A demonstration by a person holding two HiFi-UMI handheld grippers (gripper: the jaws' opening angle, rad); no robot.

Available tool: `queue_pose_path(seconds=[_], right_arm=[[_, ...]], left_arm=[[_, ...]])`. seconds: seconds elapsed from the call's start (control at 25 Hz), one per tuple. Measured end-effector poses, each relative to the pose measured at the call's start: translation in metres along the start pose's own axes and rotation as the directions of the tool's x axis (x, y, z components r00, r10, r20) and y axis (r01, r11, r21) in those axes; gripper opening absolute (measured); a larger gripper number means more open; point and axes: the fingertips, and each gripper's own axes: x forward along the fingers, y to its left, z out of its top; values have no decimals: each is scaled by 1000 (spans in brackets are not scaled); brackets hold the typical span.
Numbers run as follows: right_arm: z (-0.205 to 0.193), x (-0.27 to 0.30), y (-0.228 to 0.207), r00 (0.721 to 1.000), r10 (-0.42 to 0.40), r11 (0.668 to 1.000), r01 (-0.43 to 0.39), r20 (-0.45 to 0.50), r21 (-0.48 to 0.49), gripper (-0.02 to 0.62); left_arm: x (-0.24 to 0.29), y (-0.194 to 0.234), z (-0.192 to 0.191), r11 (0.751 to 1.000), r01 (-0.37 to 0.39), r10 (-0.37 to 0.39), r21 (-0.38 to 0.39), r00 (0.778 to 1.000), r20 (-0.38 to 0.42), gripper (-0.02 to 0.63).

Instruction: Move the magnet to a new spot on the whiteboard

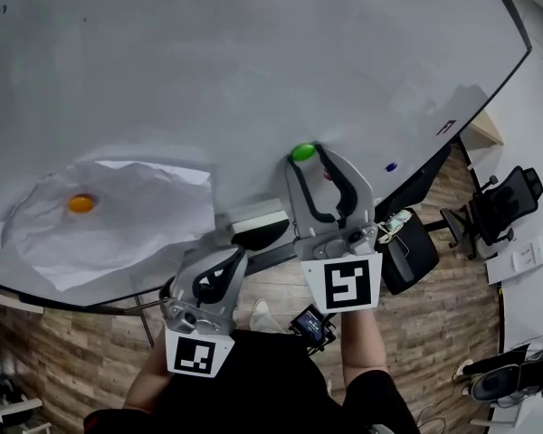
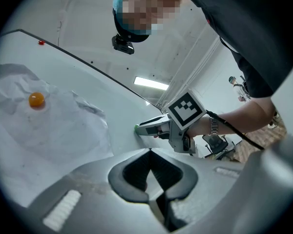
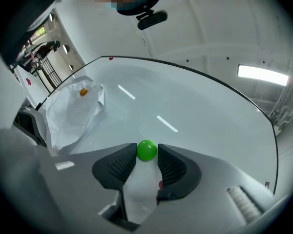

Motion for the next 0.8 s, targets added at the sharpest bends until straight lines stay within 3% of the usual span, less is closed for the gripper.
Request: queue_pose_path(seconds=[0.32,0.8], right_arm=[[1,1,3,999,-19,998,18,-26,-53,132],[1,1,2,999,-22,999,20,-39,-43,126]], left_arm=[[1,-2,-2,1000,-2,2,-1,1000,-1,-5],[-8,1,-1,1000,-30,30,4,999,-13,-5]])
